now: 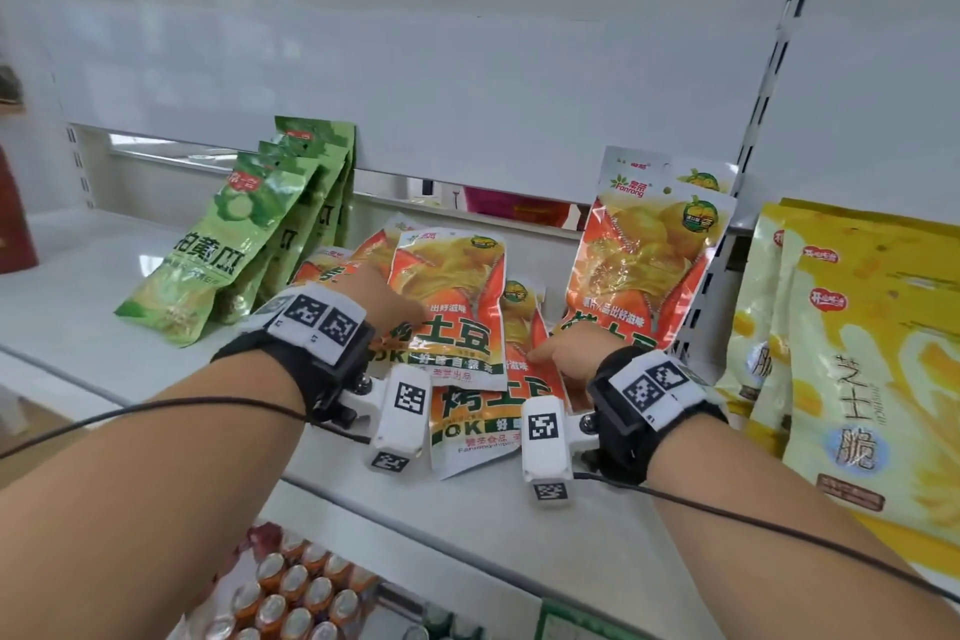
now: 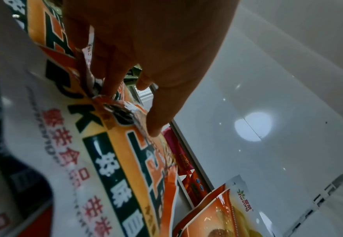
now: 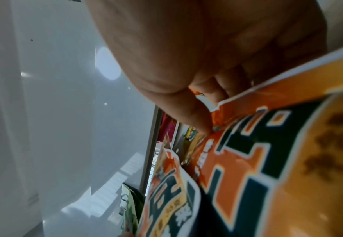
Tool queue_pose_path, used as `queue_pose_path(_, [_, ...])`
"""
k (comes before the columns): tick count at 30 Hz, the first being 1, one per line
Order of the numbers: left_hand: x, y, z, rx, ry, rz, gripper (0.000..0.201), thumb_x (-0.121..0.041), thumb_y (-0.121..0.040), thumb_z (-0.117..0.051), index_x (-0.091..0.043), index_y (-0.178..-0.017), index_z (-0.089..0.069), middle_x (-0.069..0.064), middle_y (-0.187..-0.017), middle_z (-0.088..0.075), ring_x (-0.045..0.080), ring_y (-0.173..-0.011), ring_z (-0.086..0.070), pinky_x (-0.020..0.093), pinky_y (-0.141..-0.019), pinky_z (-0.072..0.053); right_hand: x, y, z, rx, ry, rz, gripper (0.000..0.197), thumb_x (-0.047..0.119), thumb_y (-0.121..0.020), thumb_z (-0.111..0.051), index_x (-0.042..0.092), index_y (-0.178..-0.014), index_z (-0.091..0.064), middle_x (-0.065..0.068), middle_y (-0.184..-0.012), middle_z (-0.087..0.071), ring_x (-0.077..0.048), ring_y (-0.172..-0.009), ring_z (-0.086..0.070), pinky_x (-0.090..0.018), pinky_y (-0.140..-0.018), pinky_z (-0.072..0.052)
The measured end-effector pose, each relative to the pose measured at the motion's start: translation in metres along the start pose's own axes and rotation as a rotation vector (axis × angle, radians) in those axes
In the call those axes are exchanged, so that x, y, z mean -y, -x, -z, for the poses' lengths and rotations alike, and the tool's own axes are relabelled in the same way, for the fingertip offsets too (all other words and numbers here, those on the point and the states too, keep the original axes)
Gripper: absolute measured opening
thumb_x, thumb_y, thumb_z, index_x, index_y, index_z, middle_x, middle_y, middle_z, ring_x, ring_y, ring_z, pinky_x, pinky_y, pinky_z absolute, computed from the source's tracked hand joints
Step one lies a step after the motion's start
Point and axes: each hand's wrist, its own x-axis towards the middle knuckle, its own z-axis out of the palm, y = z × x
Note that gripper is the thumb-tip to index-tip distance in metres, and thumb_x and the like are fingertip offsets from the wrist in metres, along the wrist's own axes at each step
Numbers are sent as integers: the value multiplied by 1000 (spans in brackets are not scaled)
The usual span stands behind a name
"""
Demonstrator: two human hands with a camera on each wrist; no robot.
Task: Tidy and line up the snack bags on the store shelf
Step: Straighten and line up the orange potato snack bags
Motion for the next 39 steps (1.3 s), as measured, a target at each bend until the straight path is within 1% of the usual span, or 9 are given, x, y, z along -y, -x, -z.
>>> queue_pose_path(6, [6, -5, -3, -10, 224, -51, 102, -39, -69, -82, -14, -148, -21, 13, -143, -45, 31, -116, -54, 34, -80, -44, 12, 8, -2, -69, 346, 91, 34, 24, -97, -48, -2, -115, -61, -15, -116, -60, -29, -112, -57, -31, -89, -46])
queue_pose_path(9, [10, -8, 3, -43, 475, -126, 109, -32, -62, -86, -25, -149, -21, 15, -142, -46, 34, -109, -59, 45, -89, -51, 12, 5, -1, -159, 71, 108, 22, 7, -89, -55, 3, -110, -60, -17, -117, -61, -31, -110, -59, -39, -94, -49])
queue_pose_path(12, [7, -6, 7, -25, 704, -215, 113, -32, -51, -85, -32, -146, -24, 12, -109, -62, 32, -85, -66, 51, -79, -56, 11, 4, 4, -245, -157, 119, 21, 1, -87, -55, 7, -107, -58, -16, -115, -65, -33, -103, -63, -47, -91, -51])
queue_pose_path(14, [1, -4, 6, -11, 860, -272, 110, -32, -46, -82, -32, -143, -31, 6, -92, -65, 19, -66, -65, 40, -60, -54, 8, 5, 11, -302, -315, 143, 30, 1, -88, -52, 9, -118, -56, -14, -114, -65, -33, -102, -63, -50, -90, -51])
queue_pose_path(18, [-20, 3, -7, 69, 1055, -314, 93, -24, -50, -80, -31, -135, -42, 7, -92, -74, 22, -71, -72, 31, -54, -52, -5, 9, 30, -474, -469, 176, 23, 2, -91, -49, 21, -98, -60, -7, -94, -69, -25, -81, -69, -43, -75, -57])
queue_pose_path(23, [-52, 15, -38, 231, 1063, -394, 76, -7, -69, -78, -30, -132, -43, 9, -91, -75, 27, -77, -73, 38, -62, -58, -27, 20, 52, -627, -489, 148, 28, 3, -92, -48, 13, -116, -57, -9, -101, -68, -28, -92, -66, -46, -87, -53])
queue_pose_path(28, [-73, 21, -74, 331, 1041, -386, 63, -3, -72, -77, -42, -112, -47, 16, -95, -73, 42, -93, -68, 62, -86, -51, -47, 25, 68, -685, -623, 97, 24, 3, -92, -48, 23, -89, -61, -2, -80, -70, -21, -72, -70, -37, -68, -58])
queue_pose_path(36, [-88, 14, -115, 329, 807, -362, 82, -6, -73, -79, -19, -142, -37, 15, -128, -59, 35, -106, -63, 50, -90, -53, -56, 23, 78, -571, -488, -55, 22, 12, -93, -46, 13, -106, -63, -19, -111, -66, -34, -101, -62, -44, -93, -49])
queue_pose_path(39, [-88, 11, -119, 295, 759, -345, 82, -8, -74, -78, -16, -144, -36, 15, -132, -56, 35, -113, -59, 49, -95, -50, -58, 18, 77, -595, -573, -39, 46, 38, -97, -41, 0, -111, -62, -28, -118, -61, -38, -105, -61, -49, -96, -47])
